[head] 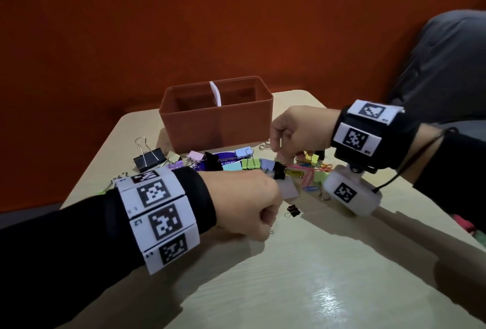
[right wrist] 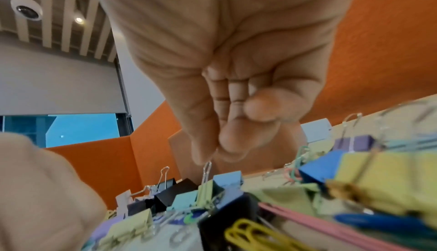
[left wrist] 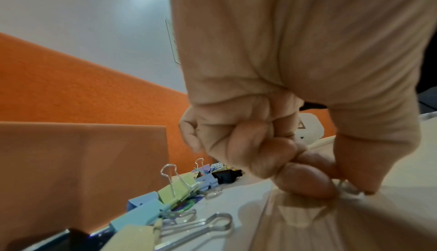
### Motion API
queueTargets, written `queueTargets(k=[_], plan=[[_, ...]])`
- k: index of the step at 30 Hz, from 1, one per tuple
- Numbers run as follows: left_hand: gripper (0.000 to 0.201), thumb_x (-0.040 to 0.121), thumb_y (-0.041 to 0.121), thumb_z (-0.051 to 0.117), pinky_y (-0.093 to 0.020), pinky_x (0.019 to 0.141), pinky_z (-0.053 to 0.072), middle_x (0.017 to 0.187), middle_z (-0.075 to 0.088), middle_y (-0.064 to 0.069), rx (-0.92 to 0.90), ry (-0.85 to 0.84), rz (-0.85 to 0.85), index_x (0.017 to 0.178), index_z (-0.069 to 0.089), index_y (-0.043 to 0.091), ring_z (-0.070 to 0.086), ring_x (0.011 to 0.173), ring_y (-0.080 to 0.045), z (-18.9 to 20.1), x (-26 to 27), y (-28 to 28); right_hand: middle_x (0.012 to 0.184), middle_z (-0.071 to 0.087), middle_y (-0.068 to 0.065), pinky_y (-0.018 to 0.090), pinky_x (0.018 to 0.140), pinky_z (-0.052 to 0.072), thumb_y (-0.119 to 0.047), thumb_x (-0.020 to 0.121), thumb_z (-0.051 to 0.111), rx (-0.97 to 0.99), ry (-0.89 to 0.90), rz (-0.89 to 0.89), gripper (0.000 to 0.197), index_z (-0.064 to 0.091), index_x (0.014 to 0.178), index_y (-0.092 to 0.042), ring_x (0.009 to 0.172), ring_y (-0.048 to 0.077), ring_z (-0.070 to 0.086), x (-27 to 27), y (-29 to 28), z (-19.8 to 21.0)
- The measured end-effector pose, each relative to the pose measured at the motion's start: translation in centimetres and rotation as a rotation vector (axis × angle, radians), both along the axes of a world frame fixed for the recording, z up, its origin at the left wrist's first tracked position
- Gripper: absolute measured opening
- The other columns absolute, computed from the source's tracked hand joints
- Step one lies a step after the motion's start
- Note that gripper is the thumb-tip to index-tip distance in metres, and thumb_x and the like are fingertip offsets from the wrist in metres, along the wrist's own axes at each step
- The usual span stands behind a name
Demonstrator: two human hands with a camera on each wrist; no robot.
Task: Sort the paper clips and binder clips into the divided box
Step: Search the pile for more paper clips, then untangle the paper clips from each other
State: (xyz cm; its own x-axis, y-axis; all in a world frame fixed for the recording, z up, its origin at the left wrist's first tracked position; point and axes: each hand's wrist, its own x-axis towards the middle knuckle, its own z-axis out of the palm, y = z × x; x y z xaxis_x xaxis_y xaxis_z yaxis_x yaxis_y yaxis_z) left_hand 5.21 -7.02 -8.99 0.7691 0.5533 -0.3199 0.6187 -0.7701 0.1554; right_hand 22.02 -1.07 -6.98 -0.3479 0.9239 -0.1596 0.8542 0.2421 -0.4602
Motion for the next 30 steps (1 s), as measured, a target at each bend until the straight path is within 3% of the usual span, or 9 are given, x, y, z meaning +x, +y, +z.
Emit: queueTargets(k=[4,11,15,17,19,21,23,26,30], plan=[[0.009,0.080,0.017,0.063,-0.026,0.065,0.048,0.069,0.057,0.010,-0.015,-0.002,-0.003,0.077,0.057,0.022,0.048,0.061,-0.003,0.1,0.1,0.1,0.056,0.066,-0.008,0.024,0.056,0.050,-0.004,0.072,0.072,0.036,-0.150,0.103,0.012,0.069,0.079,-0.013,0.046,0.003,0.056,0.7,-1.9,-0.4],[0.019,0.085,0.020,0.052,-0.011,0.054,0.037,0.065,0.057,0.016,0.032,-0.054,0.149,0.096,0.065,0.029,0.052,0.061,0.005,2.5,-1.2,1.9,0.079,0.072,-0.003,0.030,0.065,0.052,-0.034,0.064,0.083,-0.096,-0.240,0.241,0.029,0.068,0.087,-0.024,0.071,0.018,0.067,-0.2,-4.7,-1.4],[0.021,0.087,0.017,0.051,-0.010,0.049,0.037,0.057,0.059,0.027,0.079,-0.197,0.247,0.085,0.068,0.028,0.052,0.052,0.005,4.2,-2.4,3.7,0.071,0.065,-0.009,0.026,0.064,0.048,-0.029,0.066,0.082,-0.061,-0.274,0.301,0.026,0.068,0.087,-0.025,0.067,0.010,0.060,-0.9,-5.1,-1.4],[0.023,0.091,0.015,0.051,-0.023,0.052,0.047,0.060,0.063,0.019,0.053,-0.285,0.314,0.084,0.069,0.029,0.056,0.051,-0.005,4.4,-2.7,4.5,0.062,0.059,-0.012,0.022,0.060,0.045,-0.022,0.067,0.080,-0.053,-0.280,0.329,0.019,0.066,0.080,-0.026,0.058,0.004,0.055,-1.2,-5.2,-1.5],[0.023,0.093,0.017,0.053,-0.034,0.059,0.052,0.066,0.067,0.009,0.043,-0.309,0.345,0.084,0.069,0.030,0.063,0.063,-0.020,4.4,-3.0,4.9,0.055,0.056,-0.015,0.016,0.054,0.042,-0.018,0.068,0.079,-0.054,-0.280,0.341,0.020,0.062,0.075,-0.028,0.052,0.000,0.051,-1.3,-5.2,-1.7],[0.022,0.093,0.018,0.055,-0.033,0.057,0.049,0.067,0.066,0.009,0.030,-0.291,0.342,0.084,0.070,0.031,0.059,0.060,-0.020,3.9,-3.3,5.2,0.055,0.055,-0.015,0.017,0.055,0.042,-0.017,0.069,0.078,-0.049,-0.281,0.335,0.021,0.062,0.075,-0.029,0.052,-0.001,0.051,-1.4,-5.0,-1.7],[0.022,0.093,0.018,0.056,-0.023,0.052,0.043,0.067,0.065,0.010,0.025,-0.272,0.334,0.084,0.071,0.031,0.050,0.052,-0.008,3.6,-3.3,5.4,0.057,0.057,-0.014,0.020,0.058,0.044,-0.016,0.071,0.076,-0.012,-0.256,0.319,0.017,0.064,0.078,-0.026,0.054,0.001,0.051,-1.9,-4.8,-1.6],[0.021,0.091,0.017,0.056,-0.014,0.048,0.038,0.068,0.066,0.008,0.067,-0.255,0.337,0.087,0.071,0.031,0.047,0.048,-0.002,3.4,-3.1,5.5,0.068,0.070,-0.005,0.023,0.061,0.050,-0.015,0.072,0.075,0.011,-0.131,0.271,0.020,0.068,0.090,-0.018,0.059,0.013,0.063,-2.5,-3.9,-0.9],[0.026,0.092,0.014,0.046,-0.019,0.047,0.042,0.068,0.064,0.005,0.050,-0.255,0.360,0.088,0.067,0.027,0.054,0.050,-0.008,3.4,-2.5,5.3,0.070,0.065,-0.006,0.020,0.060,0.046,-0.016,0.072,0.077,0.131,-0.231,0.187,0.014,0.068,0.083,-0.015,0.065,0.015,0.061,-1.4,-1.9,0.6]])
